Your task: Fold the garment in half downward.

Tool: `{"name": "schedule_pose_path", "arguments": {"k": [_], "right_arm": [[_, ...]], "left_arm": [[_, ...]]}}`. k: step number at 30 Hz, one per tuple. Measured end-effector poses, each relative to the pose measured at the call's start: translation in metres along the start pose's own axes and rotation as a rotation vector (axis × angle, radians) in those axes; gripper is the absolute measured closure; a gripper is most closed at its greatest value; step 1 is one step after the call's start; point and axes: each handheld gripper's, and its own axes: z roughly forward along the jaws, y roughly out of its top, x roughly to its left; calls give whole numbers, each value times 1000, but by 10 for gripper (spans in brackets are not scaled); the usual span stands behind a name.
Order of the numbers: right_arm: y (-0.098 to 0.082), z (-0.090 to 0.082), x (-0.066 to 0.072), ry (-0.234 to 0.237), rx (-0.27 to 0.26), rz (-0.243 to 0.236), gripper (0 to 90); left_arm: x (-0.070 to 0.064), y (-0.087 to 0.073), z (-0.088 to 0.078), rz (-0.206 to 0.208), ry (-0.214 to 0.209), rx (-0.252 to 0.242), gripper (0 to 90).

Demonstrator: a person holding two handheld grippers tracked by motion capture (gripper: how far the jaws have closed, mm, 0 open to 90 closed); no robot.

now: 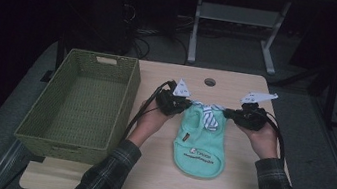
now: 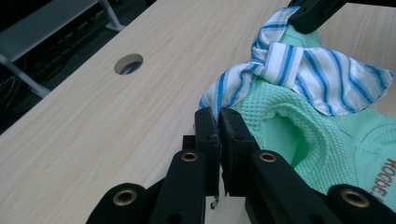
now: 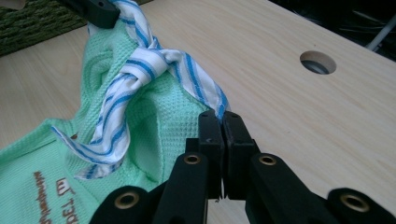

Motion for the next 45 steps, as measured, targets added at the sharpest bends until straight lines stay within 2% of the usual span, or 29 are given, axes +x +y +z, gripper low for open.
{"name": "schedule_pose_path", "arguments": {"k": [4,6,8,10,11,13,17,18,19,22,23,27,29,30,33,34,36,37,39,40,43,44,45], "right_arm": [[-5,2,2,0,-3,0,817],[-6,-1,3,3,-15,11,715],[-7,-3,4,2,-24,12,714],[-7,-6,8,14,-33,11,741],[-9,-8,14,37,-37,-2,821],[-10,-6,21,71,-39,-7,899],[-13,7,38,137,-16,-19,900],[-13,7,38,137,-16,-19,900],[-14,18,47,167,10,-30,900],[-16,30,56,187,38,-37,900],[-18,43,62,200,66,-45,900],[-24,65,67,191,117,-37,900],[-25,69,67,189,129,-32,900],[-28,76,67,170,143,-32,900],[-31,81,66,154,160,-33,900],[-33,81,64,146,145,-11,900],[-33,80,64,131,146,-12,900],[-34,80,62,101,135,-11,900],[-36,80,60,74,125,1,900],[-36,80,60,74,125,1,900],[-38,78,57,23,107,9,900],[-38,78,57,16,107,13,900],[-39,78,57,10,101,15,900]], "left_arm": [[-3,1,0,13,7,-16,867],[-4,3,-1,23,4,-24,868],[-5,4,-1,28,7,-23,868],[-6,4,1,26,0,-24,867],[-6,4,2,31,-2,-20,867],[-6,4,3,29,-6,-22,867],[-6,4,3,26,-7,-22,867],[-6,4,3,26,-7,-23,867],[-6,5,4,24,-9,-25,867],[-6,5,3,25,-12,-28,867],[-6,5,3,23,-15,-30,867],[-6,5,2,23,-23,-29,867],[-7,5,1,25,-25,-30,867],[-7,4,0,25,-30,-31,867],[-7,4,-1,26,-32,-31,867],[-8,3,-4,20,-40,-41,867],[-9,3,-6,21,-43,-43,867],[-12,2,-11,33,-59,-44,867],[-14,2,-13,42,-62,-41,866],[-16,1,-15,53,-66,-39,866],[-26,-4,-21,86,-86,-33,866],[-26,-4,-21,86,-86,-33,865],[-31,-8,-21,90,-101,-32,865]]}}
